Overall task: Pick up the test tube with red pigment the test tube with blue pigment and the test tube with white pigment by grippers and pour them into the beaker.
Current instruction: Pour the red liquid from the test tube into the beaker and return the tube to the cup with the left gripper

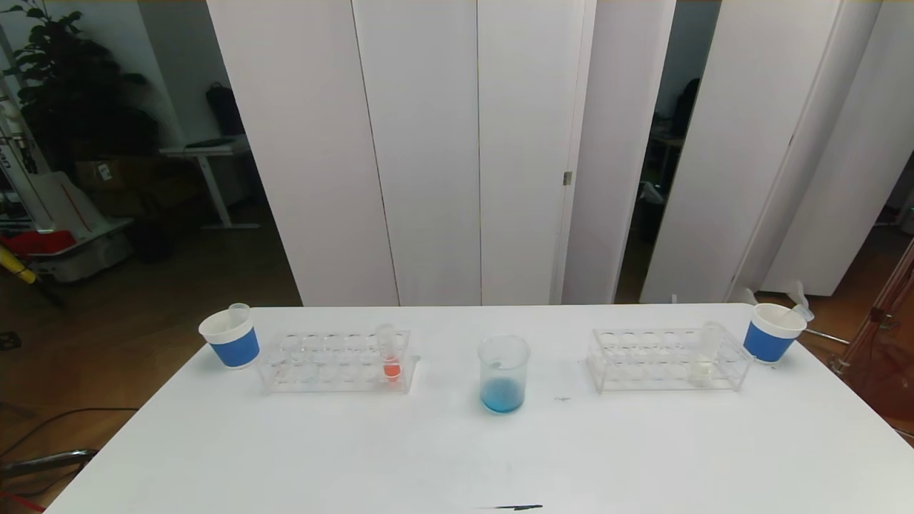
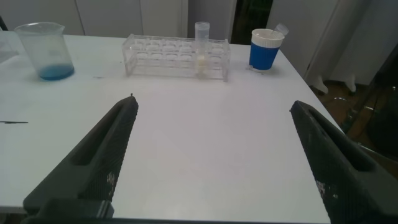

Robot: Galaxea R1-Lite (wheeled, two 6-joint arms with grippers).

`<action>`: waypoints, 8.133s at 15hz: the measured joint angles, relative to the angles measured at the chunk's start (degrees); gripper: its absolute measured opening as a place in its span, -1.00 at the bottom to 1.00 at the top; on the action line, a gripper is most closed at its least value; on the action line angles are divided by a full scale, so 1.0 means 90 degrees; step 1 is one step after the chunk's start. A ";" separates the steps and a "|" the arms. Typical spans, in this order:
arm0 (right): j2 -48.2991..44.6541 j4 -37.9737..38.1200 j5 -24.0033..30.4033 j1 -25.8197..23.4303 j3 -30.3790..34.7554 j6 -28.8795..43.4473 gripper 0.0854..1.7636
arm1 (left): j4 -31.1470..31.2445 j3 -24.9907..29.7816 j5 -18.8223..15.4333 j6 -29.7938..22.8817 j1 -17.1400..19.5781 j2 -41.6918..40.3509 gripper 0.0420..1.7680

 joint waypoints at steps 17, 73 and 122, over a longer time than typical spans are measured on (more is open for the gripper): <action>0.0000 0.0000 0.0000 0.0000 0.0000 0.0003 0.99 | -0.0809 -0.3155 -0.0257 -0.0773 -0.0116 0.3752 0.98; 0.0000 0.0000 0.0003 0.0000 0.0000 0.0003 0.99 | -0.8646 -0.4756 0.3092 -0.1632 -0.2496 1.4748 -0.14; 0.0000 0.0000 0.0000 0.0000 0.0000 0.0003 0.99 | -0.6515 -0.7191 -0.0563 0.1383 -0.3033 1.3177 -0.35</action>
